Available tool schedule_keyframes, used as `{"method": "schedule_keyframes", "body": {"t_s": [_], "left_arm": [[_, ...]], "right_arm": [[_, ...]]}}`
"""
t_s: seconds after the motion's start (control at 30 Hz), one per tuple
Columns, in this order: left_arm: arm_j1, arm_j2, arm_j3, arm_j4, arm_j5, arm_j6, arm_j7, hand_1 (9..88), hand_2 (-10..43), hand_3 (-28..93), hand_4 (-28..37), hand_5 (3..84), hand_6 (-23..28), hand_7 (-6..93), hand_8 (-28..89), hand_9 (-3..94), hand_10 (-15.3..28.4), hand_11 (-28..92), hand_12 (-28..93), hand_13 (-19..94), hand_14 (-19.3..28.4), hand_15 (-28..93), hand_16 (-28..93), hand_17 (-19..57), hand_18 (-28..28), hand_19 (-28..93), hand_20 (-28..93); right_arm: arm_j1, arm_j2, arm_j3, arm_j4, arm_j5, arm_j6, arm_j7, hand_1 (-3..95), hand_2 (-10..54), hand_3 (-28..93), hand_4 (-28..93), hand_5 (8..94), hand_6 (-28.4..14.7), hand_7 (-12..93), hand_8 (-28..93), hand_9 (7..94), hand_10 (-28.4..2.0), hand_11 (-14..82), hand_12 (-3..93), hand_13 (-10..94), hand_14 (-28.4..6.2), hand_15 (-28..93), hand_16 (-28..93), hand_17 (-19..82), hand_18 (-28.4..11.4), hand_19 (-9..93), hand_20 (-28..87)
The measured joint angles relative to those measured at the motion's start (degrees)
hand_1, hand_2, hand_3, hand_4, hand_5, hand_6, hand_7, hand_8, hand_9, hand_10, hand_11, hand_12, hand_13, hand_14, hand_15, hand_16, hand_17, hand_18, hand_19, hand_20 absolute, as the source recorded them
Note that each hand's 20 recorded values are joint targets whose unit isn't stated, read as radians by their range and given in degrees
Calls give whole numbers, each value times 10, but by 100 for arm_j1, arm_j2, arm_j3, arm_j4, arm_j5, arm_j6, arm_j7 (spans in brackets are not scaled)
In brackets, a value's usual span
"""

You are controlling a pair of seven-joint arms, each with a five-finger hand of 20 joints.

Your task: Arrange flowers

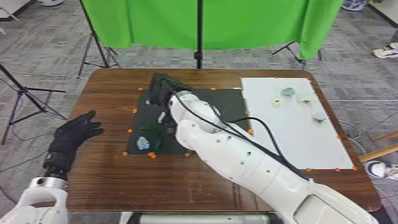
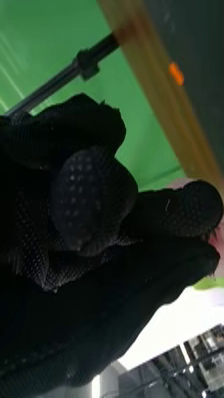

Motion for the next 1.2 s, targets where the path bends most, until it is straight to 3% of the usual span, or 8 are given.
{"method": "schedule_keyframes", "body": {"t_s": [0.23,0.47,1.0,1.1,1.2], "left_arm": [[-4,-6,-71,50,314,-276,40,450,-8,578,-6,323,45,136,-82,364,105,212,112,392,146,202,6,129,131,179,247],[-72,-7,-79,118,395,-575,44,438,-20,553,1,326,45,134,-82,376,98,212,111,403,142,195,9,128,131,167,252],[-110,-3,-102,135,435,-780,13,434,-17,534,-2,321,43,123,-81,376,89,213,109,418,137,184,16,129,131,156,257],[-121,0,-109,153,473,-817,8,483,-38,468,-7,313,38,129,-83,368,79,217,109,420,129,179,21,131,129,149,259],[-123,0,-131,154,585,-830,5,541,-39,364,-54,310,35,140,-86,367,74,224,106,424,119,180,22,132,126,144,261]], "right_arm": [[-132,-41,39,109,-12,-111,67,604,-95,596,-155,791,-23,209,110,919,-97,82,407,936,-15,564,371,648,-124,932,524],[-196,-67,15,111,61,-211,87,569,-95,603,-152,782,-26,187,107,902,-104,105,376,935,-17,560,369,646,-126,932,521],[-267,-68,-1,35,159,-366,120,507,-95,615,-141,741,-22,159,91,873,-129,164,282,937,-21,541,361,646,-129,932,506],[-292,-68,0,24,159,-407,125,497,-95,624,-138,734,-20,158,85,869,-134,163,259,937,-22,536,358,646,-128,932,501],[-308,-68,5,20,159,-443,130,488,-95,632,-143,729,-17,159,83,864,-138,165,238,937,-22,533,356,646,-128,932,498]]}}
